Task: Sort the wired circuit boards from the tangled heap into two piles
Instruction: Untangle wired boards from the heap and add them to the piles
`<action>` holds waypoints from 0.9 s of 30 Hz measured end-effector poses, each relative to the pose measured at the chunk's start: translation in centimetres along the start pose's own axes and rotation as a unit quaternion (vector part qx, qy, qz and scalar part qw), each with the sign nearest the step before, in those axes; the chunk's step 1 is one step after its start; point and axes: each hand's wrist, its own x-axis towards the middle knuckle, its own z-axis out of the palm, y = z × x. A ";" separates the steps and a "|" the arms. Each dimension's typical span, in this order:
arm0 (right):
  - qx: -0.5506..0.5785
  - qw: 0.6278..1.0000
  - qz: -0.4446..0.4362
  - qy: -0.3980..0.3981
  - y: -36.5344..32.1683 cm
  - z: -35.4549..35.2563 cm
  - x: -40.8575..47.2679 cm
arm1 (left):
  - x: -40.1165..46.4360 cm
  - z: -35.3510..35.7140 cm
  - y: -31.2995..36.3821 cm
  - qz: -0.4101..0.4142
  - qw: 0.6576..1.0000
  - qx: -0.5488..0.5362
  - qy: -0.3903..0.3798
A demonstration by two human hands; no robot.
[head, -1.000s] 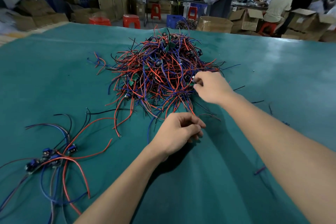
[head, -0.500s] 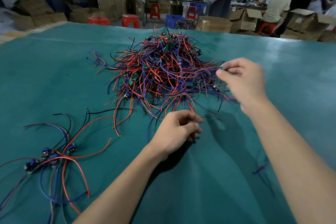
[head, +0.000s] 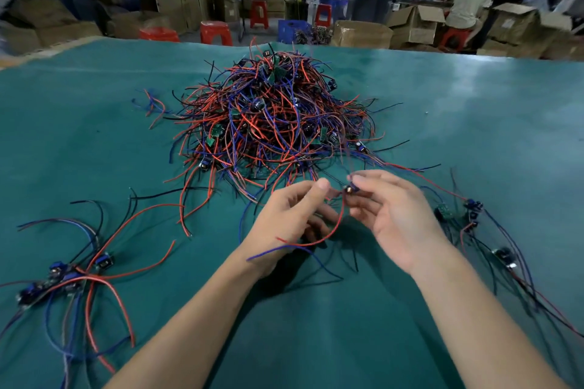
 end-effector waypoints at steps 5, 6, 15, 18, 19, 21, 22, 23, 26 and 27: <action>-0.074 0.994 -0.069 -0.041 1.2 0.4 0.1 | -0.1 -0.4 -0.1 0.017 0.999 0.036 -0.008; -0.087 0.992 -0.077 -0.053 1.3 0.3 0.2 | -0.1 -0.5 -0.2 0.017 0.999 0.033 -0.003; -0.096 0.989 -0.109 0.019 1.7 -0.2 1.0 | 0.1 -0.6 -0.5 0.038 0.993 0.013 0.108; -0.055 0.992 -0.108 0.034 1.0 -0.8 1.1 | 0.0 -0.7 -0.5 0.059 0.987 0.055 0.136; -0.056 0.992 -0.108 0.026 0.8 -1.0 1.0 | 0.0 -0.7 -0.4 0.063 0.987 0.050 0.136; -0.072 0.991 -0.109 0.000 0.8 -0.9 0.8 | -0.1 -0.6 -0.2 0.058 0.993 0.023 0.101; -0.081 0.991 -0.110 -0.013 0.9 -0.7 0.7 | -0.2 -0.5 0.0 0.049 0.995 0.026 0.077; -0.091 0.989 -0.113 -0.022 1.1 -0.5 0.6 | -0.3 -0.4 0.0 0.042 0.997 0.041 0.055; -0.139 0.981 -0.133 -0.025 1.6 0.0 0.5 | -0.4 -0.5 -0.1 0.033 0.997 0.067 0.018; -0.151 0.979 -0.137 -0.024 1.7 0.0 0.4 | -0.4 -0.6 -0.1 0.032 0.997 0.062 0.014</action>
